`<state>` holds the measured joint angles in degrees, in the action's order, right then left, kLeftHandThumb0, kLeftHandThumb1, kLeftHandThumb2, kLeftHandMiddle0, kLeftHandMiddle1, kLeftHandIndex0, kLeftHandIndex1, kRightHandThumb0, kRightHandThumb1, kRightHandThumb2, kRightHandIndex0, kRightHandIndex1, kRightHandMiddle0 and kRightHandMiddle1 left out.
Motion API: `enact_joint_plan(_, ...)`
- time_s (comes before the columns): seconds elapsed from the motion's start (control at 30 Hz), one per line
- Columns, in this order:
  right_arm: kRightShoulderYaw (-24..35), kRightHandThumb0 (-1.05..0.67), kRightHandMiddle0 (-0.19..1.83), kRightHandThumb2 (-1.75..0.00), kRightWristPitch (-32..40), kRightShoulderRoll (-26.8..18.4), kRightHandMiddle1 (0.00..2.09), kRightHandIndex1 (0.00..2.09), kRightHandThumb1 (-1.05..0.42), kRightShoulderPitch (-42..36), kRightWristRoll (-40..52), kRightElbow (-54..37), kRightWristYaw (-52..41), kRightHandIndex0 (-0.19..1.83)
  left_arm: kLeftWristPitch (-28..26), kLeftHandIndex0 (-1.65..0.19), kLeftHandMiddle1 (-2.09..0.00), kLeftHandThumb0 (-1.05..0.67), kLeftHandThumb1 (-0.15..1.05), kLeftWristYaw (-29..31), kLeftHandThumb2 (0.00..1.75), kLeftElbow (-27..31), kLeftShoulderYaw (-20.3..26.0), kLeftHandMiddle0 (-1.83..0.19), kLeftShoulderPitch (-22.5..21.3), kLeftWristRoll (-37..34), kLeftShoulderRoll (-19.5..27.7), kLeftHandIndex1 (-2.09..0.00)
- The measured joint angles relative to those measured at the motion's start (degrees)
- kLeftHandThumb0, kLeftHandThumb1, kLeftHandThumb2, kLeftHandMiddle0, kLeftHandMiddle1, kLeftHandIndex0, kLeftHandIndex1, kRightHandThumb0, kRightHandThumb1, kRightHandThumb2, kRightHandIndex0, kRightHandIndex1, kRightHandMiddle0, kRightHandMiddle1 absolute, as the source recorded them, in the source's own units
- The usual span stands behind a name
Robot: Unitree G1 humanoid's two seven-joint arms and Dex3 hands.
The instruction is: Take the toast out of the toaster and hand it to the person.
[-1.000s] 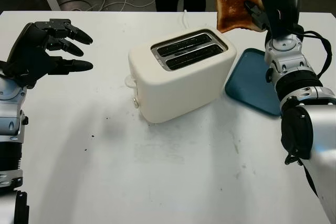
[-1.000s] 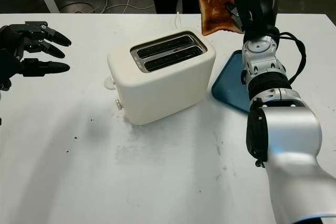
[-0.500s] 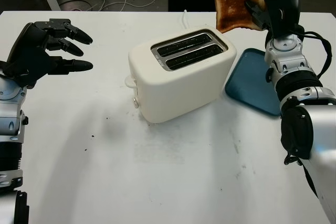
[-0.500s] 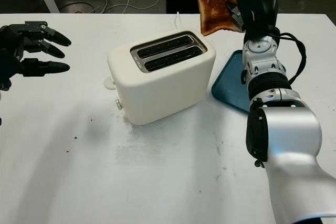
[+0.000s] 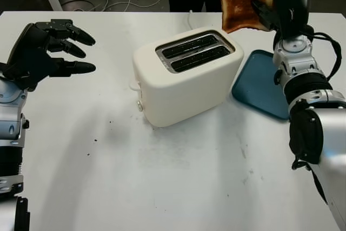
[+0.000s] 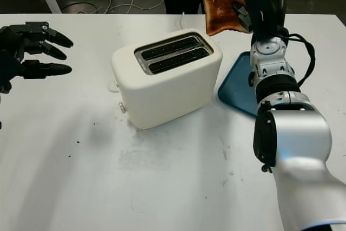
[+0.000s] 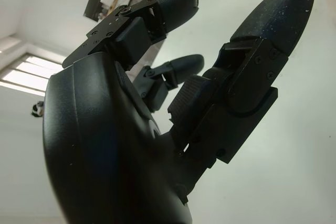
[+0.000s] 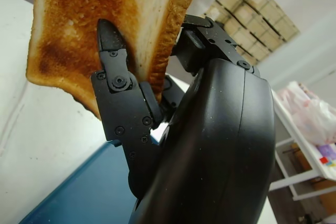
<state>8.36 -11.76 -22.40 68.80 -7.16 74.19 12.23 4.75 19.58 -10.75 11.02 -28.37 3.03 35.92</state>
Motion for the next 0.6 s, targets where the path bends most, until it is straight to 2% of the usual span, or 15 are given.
enact_joint_plan(0.2, 0.15, -0.21, 0.66, -0.19, -0.13, 0.00, 1.72, 1.75, -0.92, 0.00, -0.01, 0.00, -0.54, 1.04, 0.00, -0.76, -0.93, -1.05, 0.60, 0.00, 0.00, 0.01, 0.01, -0.72, 0.00, -0.01, 0.00, -0.78)
enact_joint_plan(0.3, 0.13, -0.23, 0.63, -0.18, -0.14, 0.00, 1.58, 1.75, -0.92, 0.00, -0.04, 0.00, -0.54, 1.02, 0.01, -0.76, -0.94, -1.05, 0.61, 0.01, 0.00, 0.01, 0.01, -0.73, 0.00, -0.01, 0.00, -0.78)
enact_joint_plan(0.4, 0.14, -0.21, 0.65, -0.19, -0.14, 0.00, 1.70, 1.75, -0.92, 0.00, -0.03, 0.00, -0.54, 1.02, 0.01, -0.76, -0.93, -1.05, 0.60, 0.01, 0.00, 0.00, 0.01, -0.73, 0.00, -0.01, 0.00, -0.78)
enact_joint_plan(0.6, 0.05, -0.23, 0.67, -0.18, -0.14, 0.00, 1.74, 1.75, -0.92, 0.00, -0.09, 0.00, -0.54, 1.03, -0.04, -0.75, -0.94, -1.05, 0.60, 0.03, 0.00, 0.01, 0.01, -0.72, 0.00, -0.07, 0.00, -0.78)
